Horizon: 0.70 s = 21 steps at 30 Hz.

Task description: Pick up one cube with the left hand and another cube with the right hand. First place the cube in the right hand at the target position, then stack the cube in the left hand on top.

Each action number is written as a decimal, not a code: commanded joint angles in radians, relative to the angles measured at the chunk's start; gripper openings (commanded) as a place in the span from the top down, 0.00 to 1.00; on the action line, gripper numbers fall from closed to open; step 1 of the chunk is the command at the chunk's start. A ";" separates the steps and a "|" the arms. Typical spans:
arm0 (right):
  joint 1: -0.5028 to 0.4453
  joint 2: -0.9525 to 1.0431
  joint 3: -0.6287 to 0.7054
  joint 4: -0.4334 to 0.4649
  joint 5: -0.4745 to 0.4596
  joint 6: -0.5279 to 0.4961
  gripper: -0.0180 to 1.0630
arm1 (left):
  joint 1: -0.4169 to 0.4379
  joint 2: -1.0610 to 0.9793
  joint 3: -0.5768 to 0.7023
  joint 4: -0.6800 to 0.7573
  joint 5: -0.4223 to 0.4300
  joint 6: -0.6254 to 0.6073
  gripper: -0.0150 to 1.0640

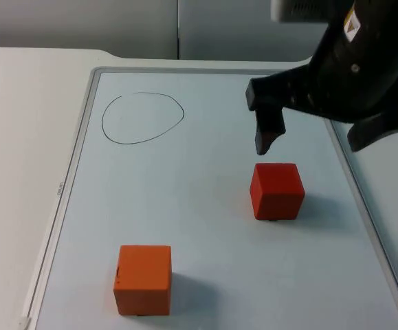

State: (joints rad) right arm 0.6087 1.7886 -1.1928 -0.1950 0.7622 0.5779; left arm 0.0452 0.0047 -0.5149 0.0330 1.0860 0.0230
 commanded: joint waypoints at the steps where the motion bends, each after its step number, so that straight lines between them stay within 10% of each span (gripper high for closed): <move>1: 0.004 0.034 -0.005 -0.014 -0.038 0.037 0.07 | 0.002 -0.005 0.003 -0.001 -0.009 -0.004 0.01; 21: 0.004 0.217 -0.005 0.017 -0.165 0.062 0.08 | 0.002 -0.005 0.003 -0.001 -0.009 -0.004 0.01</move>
State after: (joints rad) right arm 0.6087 2.0069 -1.1928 -0.1694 0.6135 0.6343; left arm 0.0452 0.0047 -0.5149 0.0330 1.0860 0.0230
